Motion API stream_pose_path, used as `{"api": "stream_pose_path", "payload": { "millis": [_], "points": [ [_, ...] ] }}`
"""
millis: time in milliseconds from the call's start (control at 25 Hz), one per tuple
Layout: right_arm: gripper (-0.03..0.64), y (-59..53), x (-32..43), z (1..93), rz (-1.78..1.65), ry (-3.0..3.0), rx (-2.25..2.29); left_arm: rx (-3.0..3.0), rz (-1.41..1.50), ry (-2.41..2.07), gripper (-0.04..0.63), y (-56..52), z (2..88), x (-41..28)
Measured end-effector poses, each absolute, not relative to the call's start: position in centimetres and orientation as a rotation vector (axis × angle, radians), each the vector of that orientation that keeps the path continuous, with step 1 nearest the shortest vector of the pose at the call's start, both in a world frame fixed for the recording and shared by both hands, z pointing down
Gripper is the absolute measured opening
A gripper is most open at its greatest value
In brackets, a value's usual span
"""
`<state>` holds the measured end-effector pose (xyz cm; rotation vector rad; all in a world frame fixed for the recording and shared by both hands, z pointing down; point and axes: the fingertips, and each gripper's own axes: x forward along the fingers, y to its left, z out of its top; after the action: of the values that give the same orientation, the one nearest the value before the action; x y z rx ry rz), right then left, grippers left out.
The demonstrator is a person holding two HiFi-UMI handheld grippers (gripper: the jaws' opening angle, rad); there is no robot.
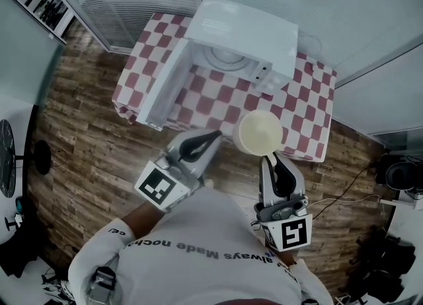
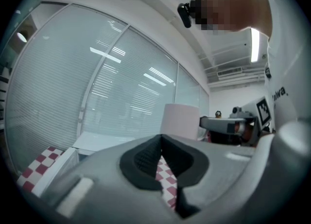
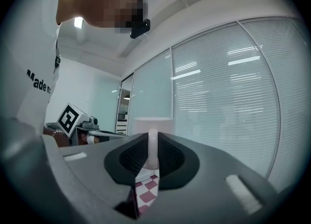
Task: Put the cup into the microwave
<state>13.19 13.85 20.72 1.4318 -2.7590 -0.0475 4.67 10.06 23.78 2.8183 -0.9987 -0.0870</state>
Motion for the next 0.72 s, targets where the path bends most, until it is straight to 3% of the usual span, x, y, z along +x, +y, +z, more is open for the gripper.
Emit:
{"api": "stream_pose_path", "payload": {
  "millis": [720],
  "points": [
    [0.038,-4.8,7.9,18.3,-0.081,-2.746,1.479,2.837,-0.096,-0.904,0.005,-8.9,22.4,0.5]
  ]
}}
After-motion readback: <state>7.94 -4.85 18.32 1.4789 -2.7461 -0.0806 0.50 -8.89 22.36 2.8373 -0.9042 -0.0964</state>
